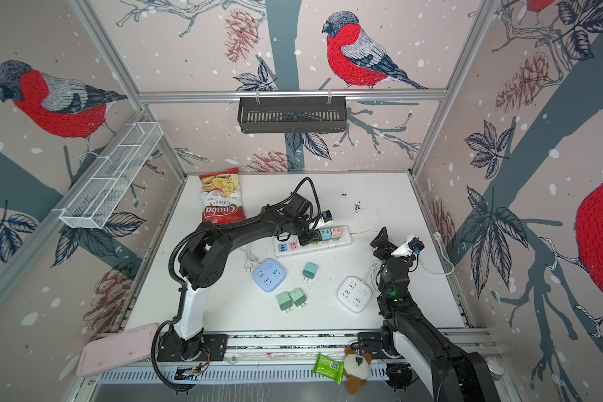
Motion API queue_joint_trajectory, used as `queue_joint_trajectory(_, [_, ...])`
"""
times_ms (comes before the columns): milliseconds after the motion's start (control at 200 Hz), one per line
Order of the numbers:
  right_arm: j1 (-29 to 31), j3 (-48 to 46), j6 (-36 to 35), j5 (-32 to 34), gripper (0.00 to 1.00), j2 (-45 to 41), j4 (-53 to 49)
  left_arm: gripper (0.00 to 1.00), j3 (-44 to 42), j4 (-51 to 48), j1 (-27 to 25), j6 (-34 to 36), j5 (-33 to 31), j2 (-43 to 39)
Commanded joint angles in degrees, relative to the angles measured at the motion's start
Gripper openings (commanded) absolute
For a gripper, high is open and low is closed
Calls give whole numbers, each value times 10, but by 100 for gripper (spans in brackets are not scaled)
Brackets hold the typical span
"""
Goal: Insert the plug
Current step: 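Open the left gripper and lift it away from the power strip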
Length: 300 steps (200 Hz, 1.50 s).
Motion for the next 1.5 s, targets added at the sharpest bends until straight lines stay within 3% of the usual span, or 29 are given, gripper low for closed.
queue_joint_trajectory(0, [-1, 1, 0, -2, 94, -5, 5, 0, -33, -19, 1, 11, -32, -18])
queue_joint_trajectory(40, [-1, -2, -1, -1, 94, -9, 10, 6, -43, -4, 1, 6, -35, -30])
queue_joint_trajectory(70, [-1, -4, 1, 0, 95, -10, 14, 20, -48, 2, 2, 4, -33, -42])
queue_joint_trajectory(80, [-1, -5, 1, 1, 95, -10, 15, 33, -49, 4, 2, 3, -31, -46])
queue_joint_trajectory(90, [-1, -5, 1, 2, 95, -10, 15, 73, -50, 5, 3, 3, -29, -50])
queue_joint_trajectory(100, [-1, -6, 1, 3, 95, -10, 15, 91, -51, 5, 4, 4, -27, -54])
queue_joint_trajectory(120, [-1, -5, 2, 3, 95, -8, 15, 98, -51, 6, 6, 3, -21, -62])
queue_joint_trajectory(350, [-1, 4, -3, -7, 95, -2, 7, 98, -77, 40, 19, -34, 25, -170])
queue_joint_trajectory(530, [-2, 1, -2, -5, 96, 1, 17, 98, -198, 121, 21, -68, 27, -317])
queue_joint_trajectory(716, [-1, 2, -6, -15, 95, -2, 10, 99, -388, 261, 44, -175, -33, -492])
queue_joint_trajectory(796, [-2, -1, -4, -12, 96, -3, 17, 99, -479, 330, 60, -224, -105, -557])
queue_joint_trajectory(911, [-1, 6, -8, -20, 95, 11, 18, 99, -556, 347, 88, -275, -203, -618])
queue_joint_trajectory(1176, [26, 46, -21, -21, 92, 12, -42, 99, -671, 402, 185, -343, -218, -683])
queue_joint_trajectory(1311, [78, 106, -11, -10, 90, 17, -145, 99, -685, 432, 193, -335, -235, -662])
queue_joint_trajectory(1496, [249, 150, 7, 51, 88, 8, -264, 99, -704, 454, 193, -351, -251, -660])
